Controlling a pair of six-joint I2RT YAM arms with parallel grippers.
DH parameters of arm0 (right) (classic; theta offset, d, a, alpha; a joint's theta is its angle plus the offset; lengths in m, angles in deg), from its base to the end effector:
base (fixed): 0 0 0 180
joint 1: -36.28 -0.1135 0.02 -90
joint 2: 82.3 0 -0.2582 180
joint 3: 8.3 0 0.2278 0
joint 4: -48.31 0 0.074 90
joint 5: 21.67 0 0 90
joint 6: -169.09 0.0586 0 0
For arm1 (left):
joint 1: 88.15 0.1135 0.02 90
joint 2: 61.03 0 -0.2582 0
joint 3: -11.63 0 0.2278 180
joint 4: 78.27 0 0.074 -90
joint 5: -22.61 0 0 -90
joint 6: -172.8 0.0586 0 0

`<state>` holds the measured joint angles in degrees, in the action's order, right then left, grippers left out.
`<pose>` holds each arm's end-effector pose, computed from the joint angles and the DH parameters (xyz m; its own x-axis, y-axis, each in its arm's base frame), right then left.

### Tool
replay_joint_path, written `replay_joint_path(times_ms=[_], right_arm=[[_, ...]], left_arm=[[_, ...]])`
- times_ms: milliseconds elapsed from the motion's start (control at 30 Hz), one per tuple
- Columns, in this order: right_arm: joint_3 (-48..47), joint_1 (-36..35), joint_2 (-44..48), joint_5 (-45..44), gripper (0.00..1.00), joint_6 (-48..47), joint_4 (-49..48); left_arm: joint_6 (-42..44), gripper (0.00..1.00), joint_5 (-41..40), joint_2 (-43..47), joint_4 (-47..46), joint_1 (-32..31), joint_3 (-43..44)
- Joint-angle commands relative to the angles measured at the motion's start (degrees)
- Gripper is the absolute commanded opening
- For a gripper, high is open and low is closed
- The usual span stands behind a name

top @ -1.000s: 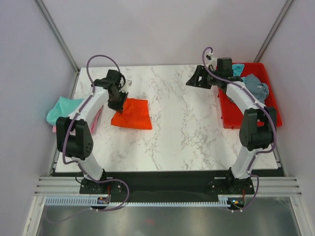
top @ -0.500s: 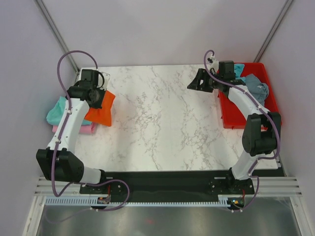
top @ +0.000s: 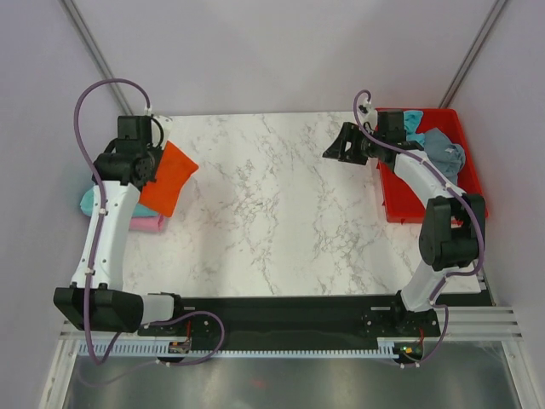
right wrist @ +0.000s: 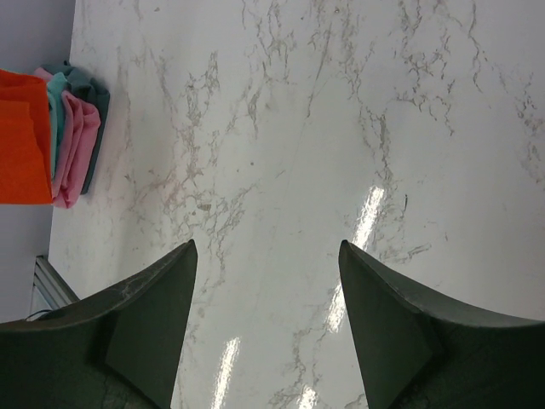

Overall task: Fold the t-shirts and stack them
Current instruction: Neatly place the folded tshirt to the corner

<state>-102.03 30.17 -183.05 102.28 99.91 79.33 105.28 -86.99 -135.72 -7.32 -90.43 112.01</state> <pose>0.3851 0.0741 0.2638 -0.7595 0.2152 -0.6138 -0.2735 0.7505 0.6016 0.2486 0.0098 0.3695 -0.7317 0.3896 -0.5593 0.0880 0.8677 0.4893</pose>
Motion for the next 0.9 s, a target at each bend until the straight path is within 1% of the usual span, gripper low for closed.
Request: replay_joint_path(times_ms=[0,233,267,400,633,867], right_arm=[[-0.47,0.22,1.78,1.9,0.76,1.33,-2.92],[-0.56,0.31,1.96,2.08,0.76,2.03,-3.53],[-0.3,0.22,2.22,2.08,0.76,2.03,-3.53],[0.41,0.22,2.57,2.08,0.76,2.03,-3.62],[0.94,0.31,2.75,1.99,0.76,2.12,-4.06],[2.34,0.22,3.36,1.9,0.76,2.3,-4.58]], left_arm=[[3.71,0.02,-3.69,1.57,-0.13,0.7,2.27],[4.24,0.02,-4.93,2.19,-1.89,2.2,0.07],[4.24,0.02,-4.93,2.19,-2.15,3.85,-0.28],[4.5,0.02,-5.1,2.01,-3.03,5.45,-2.57],[4.5,0.02,-5.1,-1.06,-3.03,8.52,-6.61],[4.5,0.02,-5.1,-3.96,-3.03,11.16,-8.46]])
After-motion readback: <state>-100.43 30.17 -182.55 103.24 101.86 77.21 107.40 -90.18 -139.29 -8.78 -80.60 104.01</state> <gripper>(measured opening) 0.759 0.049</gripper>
